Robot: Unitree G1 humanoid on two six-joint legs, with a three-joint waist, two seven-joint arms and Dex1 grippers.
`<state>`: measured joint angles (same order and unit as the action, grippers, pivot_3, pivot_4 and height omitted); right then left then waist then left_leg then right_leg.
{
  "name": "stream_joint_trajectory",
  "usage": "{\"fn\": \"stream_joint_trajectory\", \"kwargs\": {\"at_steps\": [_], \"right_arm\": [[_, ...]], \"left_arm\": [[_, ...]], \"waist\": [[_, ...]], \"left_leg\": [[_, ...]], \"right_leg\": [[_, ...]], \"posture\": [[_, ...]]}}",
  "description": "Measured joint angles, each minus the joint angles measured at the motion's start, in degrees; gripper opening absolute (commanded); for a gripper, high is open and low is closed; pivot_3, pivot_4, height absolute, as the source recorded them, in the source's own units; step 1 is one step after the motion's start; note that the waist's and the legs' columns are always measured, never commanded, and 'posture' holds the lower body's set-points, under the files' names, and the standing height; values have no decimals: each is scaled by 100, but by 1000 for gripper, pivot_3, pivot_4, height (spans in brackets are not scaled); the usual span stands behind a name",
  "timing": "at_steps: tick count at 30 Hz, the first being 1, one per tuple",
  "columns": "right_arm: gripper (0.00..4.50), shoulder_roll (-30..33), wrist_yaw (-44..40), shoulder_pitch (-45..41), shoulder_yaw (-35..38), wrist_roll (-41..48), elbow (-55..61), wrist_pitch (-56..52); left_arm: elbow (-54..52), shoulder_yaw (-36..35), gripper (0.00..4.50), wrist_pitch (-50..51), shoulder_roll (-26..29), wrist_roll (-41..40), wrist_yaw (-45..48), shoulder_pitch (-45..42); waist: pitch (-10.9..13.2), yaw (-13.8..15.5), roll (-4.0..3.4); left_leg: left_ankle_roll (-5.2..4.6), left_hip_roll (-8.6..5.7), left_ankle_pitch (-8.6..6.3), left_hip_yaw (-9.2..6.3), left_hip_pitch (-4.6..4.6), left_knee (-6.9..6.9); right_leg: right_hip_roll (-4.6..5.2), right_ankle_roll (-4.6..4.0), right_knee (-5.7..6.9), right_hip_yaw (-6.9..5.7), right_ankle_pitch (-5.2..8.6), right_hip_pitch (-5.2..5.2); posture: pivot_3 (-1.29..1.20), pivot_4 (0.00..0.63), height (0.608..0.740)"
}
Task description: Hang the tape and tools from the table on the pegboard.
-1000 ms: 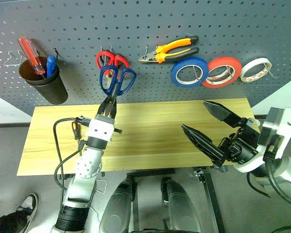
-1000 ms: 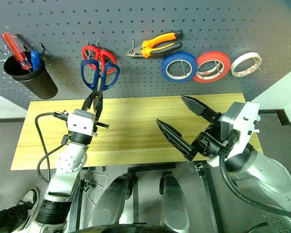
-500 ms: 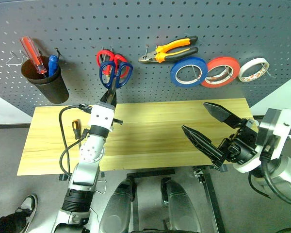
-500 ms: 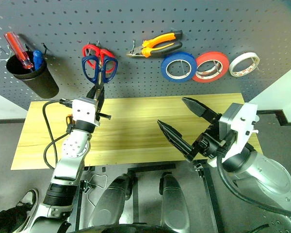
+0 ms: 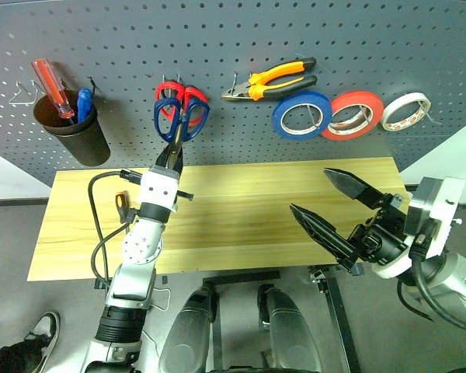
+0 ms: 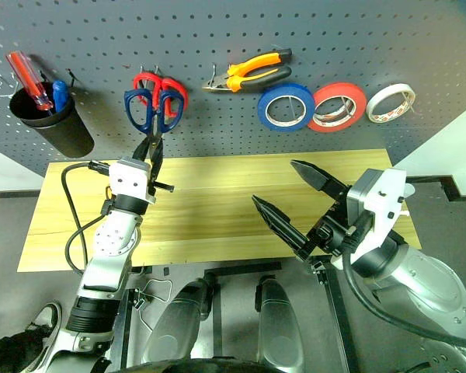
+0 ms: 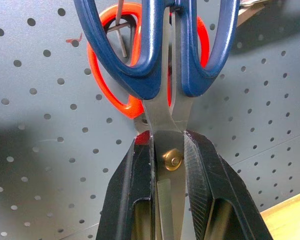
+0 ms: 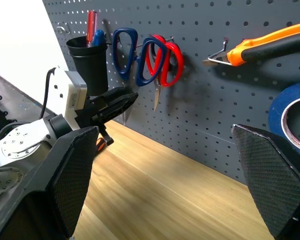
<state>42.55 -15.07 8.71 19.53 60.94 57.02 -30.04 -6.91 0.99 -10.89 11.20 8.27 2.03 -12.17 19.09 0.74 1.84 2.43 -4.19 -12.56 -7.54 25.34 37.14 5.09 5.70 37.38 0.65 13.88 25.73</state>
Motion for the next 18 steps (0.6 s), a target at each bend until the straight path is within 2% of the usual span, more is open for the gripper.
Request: {"fn": "stream_joint_trajectory", "kwargs": {"at_steps": [11, 18], "right_arm": [[4500, 35, 28, 142, -2, -2, 0, -18], [4500, 59, 77, 171, -2, -1, 2, -22]], "left_arm": [[519, -216, 509, 9, 12, -3, -111, -414], [1376, -325, 505, -119, 110, 16, -354, -903]], "waist": [[0, -4, 0], [0, -9, 0]], "left_leg": [[0, 0, 0, 2, -2, 4], [0, 0, 0, 4, -5, 10]], "right_leg": [[-2, 1, 5, 0, -1, -1], [-3, 1, 14, 1, -2, -2]], "posture": [[1, 316, 711], [-6, 316, 711]]}}
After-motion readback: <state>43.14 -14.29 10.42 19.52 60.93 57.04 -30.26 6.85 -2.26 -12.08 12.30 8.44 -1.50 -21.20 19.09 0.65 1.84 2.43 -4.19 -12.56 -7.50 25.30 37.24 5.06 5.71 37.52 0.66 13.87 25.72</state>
